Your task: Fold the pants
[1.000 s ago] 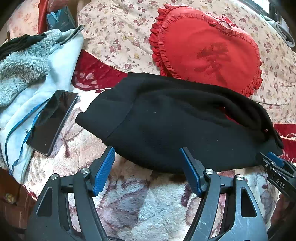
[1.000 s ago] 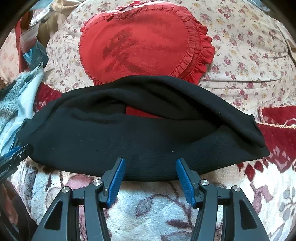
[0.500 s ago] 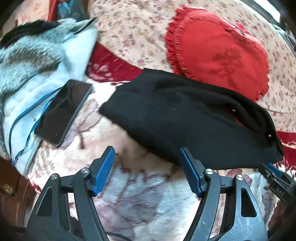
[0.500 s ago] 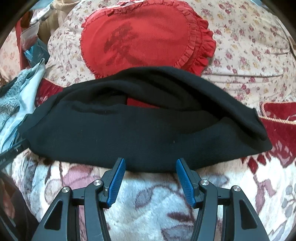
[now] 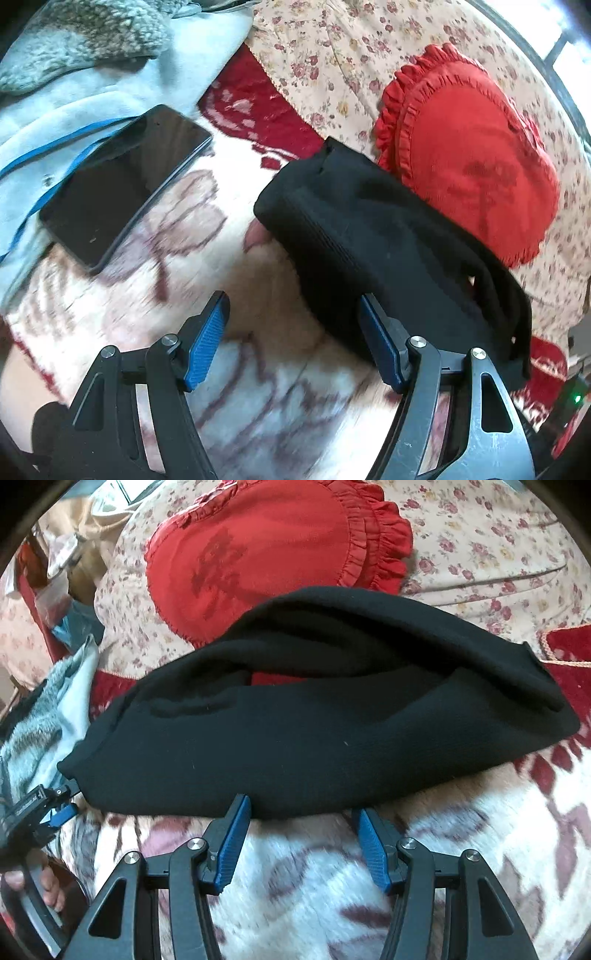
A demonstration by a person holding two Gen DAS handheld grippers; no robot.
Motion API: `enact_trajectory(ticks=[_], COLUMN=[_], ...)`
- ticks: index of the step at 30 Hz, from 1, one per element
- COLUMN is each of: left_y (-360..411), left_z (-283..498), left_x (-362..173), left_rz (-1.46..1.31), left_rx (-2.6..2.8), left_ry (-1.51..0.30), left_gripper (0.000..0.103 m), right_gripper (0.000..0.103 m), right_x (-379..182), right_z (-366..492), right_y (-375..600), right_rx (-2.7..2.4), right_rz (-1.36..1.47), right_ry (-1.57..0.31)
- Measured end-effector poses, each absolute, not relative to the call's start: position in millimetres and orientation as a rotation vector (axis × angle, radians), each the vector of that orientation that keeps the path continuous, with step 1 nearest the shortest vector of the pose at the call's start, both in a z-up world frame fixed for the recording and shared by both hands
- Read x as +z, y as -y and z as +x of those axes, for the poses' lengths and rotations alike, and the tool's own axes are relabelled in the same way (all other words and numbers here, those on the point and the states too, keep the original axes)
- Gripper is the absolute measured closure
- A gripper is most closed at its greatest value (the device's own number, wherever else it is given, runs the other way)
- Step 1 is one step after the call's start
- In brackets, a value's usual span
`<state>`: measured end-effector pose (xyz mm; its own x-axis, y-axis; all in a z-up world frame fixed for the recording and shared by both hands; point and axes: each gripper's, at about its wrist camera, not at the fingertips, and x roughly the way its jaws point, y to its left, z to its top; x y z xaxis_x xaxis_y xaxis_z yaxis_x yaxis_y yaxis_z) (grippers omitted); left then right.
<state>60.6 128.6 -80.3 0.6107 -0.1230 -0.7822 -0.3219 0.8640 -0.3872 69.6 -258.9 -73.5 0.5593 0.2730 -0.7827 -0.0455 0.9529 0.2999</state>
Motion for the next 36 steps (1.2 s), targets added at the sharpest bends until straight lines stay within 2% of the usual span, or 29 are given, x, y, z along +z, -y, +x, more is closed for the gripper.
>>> enact_trajectory(ticks=[6,9,16,17,18,19,20,21,23,25,31,36], left_y=[-128.1,-133.0,-128.8,-126.9,-124.0,-119.0,-114.9,-110.5,-106.1,-108.0,-130.2,-143.5], left_z=[72.4,67.5,86.5,86.6,87.5,89.2,91.1,93.2,91.0,82.8,40.3,10.2], left_x=[-65.1,-57.5,-81.5,-81.1,-80.1,-80.0,-80.6,-81.2,-78.5,-68.0,-37.7,-59.7], left_rz=[-0.596,-0.594,-0.579,-0.571,-0.566,-0.555,-0.535,-0.507,-0.500,-0.501,-0.479,-0.426], left_rx=[0.076,0.082,0.098,0.094,0.080,0.059,0.059,0.053,0.019,-0.007,-0.029,0.006], left_ry=[-0.914,-0.878,-0.946,-0.936,-0.931,-0.940,-0.955,-0.972,-0.975,-0.955,-0.921,-0.987], left_gripper=[0.031,0.022,0.021,0.023,0.029,0.056,0.083,0.088,0.091,0.092,0.092,0.092], right_gripper=[0.048,0.048,0.048,0.055,0.061,0.074,0.082,0.085,0.095,0.097,0.098,0.098], right_x=[-77.3,-77.2,-80.4,-80.4,-80.4,-80.5,-80.6,-80.3,-76.3,-68.0,-36.2,-38.9], right_z=[87.4,90.7,93.8,93.9,94.1,94.3,94.7,94.0,90.2,82.2,39.8,0.0], right_y=[261.1,260.4,260.0,259.6,260.3,261.6,264.5,266.6,266.9,262.6,246.6,235.3], right_rx=[0.194,0.201,0.191,0.183,0.174,0.173,0.184,0.188,0.202,0.215,0.305,0.363], right_rz=[0.305,0.295,0.273,0.257,0.246,0.249,0.275,0.289,0.295,0.267,0.209,0.208], right_ry=[-0.929,-0.923,-0.918,-0.917,-0.916,-0.912,-0.909,-0.907,-0.905,-0.897,-0.896,-0.968])
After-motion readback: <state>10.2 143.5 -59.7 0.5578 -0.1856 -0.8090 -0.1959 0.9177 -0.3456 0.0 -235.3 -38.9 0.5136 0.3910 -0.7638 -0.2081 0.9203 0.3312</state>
